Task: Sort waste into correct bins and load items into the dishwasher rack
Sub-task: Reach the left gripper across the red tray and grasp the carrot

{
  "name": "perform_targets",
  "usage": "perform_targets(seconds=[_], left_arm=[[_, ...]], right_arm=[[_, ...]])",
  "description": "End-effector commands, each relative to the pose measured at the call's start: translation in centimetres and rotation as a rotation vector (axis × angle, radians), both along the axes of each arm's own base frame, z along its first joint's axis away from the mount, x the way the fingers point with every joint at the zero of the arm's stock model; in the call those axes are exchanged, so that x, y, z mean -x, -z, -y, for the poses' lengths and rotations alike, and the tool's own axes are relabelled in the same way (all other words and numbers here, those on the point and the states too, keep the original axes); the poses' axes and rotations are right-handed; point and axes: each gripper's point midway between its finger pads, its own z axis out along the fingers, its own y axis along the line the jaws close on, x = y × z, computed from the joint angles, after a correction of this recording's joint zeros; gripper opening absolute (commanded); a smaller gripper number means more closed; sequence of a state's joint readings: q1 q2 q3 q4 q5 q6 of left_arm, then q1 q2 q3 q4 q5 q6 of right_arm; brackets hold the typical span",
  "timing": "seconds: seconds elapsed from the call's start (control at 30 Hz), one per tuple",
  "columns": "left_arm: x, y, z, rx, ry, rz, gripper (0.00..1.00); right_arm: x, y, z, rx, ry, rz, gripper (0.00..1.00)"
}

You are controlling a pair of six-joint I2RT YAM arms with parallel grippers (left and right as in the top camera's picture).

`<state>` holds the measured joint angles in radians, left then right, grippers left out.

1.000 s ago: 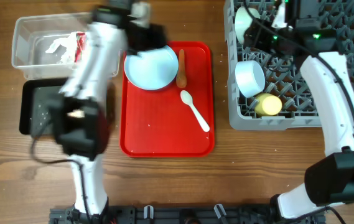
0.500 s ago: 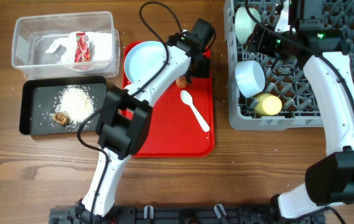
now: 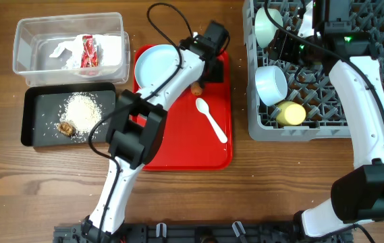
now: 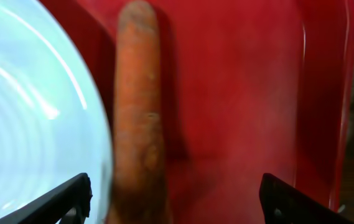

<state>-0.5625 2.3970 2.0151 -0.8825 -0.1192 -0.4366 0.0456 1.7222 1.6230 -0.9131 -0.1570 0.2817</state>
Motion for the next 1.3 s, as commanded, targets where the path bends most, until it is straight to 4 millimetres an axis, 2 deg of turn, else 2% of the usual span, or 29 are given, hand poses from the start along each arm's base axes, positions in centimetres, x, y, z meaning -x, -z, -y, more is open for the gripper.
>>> perform_targets(seconds=[0.0, 0.1, 0.5, 0.7, 0.93, 1.07, 1.27], left_arm=[[0.1, 0.2, 0.4, -0.006, -0.005, 0.007, 0.84], [0.7, 0.3, 0.9, -0.015, 0.009, -0.005, 0.81], [2.3, -0.5, 3.0, -0.187, 0.062, 0.115, 0.82], [2.0, -0.7, 2.7, -0.199, 0.055, 0.127, 0.82], [0.7, -1.0, 1.9, -0.203, 0.023, 0.162, 0.85], [0.0, -1.6, 2.8, -0.159, 0.024, 0.195, 0.85], [0.8, -1.5, 4.6, -0.116, 0.04, 0.189, 0.82]], right_arm=[[0.1, -0.2, -0.3, 0.004, -0.037, 0.007, 0.82], [0.1, -0.1, -0.3, 0.005, -0.039, 0.007, 0.82], [0.4, 0.7, -0.3, 0.01, -0.047, -0.023, 0.82], [0.4, 0.6, -0.3, 0.011, -0.048, -0.022, 0.82], [0.4, 0.7, -0.3, 0.012, -0.048, -0.025, 0.83], [0.4, 0.7, -0.3, 0.012, -0.048, -0.022, 0.83], [0.6, 0.8, -0.3, 0.019, -0.06, -0.03, 0.83]])
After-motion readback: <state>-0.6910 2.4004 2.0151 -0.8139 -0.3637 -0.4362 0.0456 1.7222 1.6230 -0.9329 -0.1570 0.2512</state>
